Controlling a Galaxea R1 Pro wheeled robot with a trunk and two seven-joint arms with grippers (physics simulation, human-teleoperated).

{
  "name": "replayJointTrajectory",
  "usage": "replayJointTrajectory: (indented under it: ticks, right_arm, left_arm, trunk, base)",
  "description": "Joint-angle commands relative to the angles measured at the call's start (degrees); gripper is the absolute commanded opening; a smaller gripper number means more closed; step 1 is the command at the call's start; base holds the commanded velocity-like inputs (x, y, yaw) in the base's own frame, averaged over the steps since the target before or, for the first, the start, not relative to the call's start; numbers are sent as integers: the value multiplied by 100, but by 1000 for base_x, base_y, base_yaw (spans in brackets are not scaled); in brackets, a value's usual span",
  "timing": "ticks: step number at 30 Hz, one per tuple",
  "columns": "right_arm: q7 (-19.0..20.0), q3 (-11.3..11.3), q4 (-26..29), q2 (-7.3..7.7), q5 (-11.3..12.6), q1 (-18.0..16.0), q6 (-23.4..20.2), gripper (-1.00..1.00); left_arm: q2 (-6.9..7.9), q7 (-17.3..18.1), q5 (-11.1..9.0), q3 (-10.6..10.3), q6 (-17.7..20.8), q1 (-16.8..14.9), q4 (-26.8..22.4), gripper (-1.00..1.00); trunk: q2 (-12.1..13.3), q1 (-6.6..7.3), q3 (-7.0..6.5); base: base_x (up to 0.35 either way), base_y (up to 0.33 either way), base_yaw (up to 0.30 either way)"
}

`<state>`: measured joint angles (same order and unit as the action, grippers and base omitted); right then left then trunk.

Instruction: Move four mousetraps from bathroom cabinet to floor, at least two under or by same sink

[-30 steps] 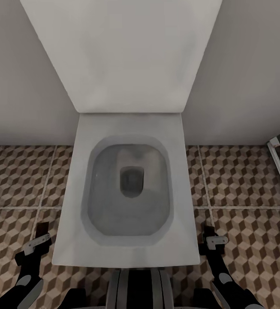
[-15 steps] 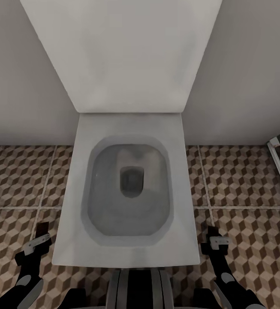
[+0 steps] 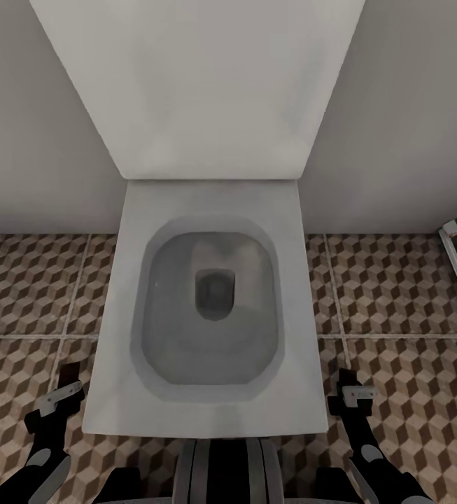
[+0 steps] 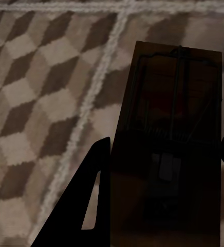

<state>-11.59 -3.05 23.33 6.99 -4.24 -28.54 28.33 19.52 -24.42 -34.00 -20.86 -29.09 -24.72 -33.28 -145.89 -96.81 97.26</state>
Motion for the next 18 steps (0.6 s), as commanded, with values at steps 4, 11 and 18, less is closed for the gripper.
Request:
replayJointTrajectory:
  ticks: [4,11,18]
  right_arm:
    - [-37,-29,-4,4,-33,-1,3,-100]
    - [-37,-29,-4,4,-33,-1,4,-100]
    - [-36,-29,-4,4,-33,-2,6,-100]
  left_arm:
    - [4,-50,-19,-56,-17,-5,-3,-100]
    - [8,-46,-19,-50,-25,-5,-3,-100]
    - [8,-46,-19,-48,-26,-4,-3,-100]
  trunk:
    - [-1,1,3]
    - [-1,1,3]
    - [-1,1,3]
  base:
    - [0,0,0]
    - [-100,0,0]
    - [-41,0,0]
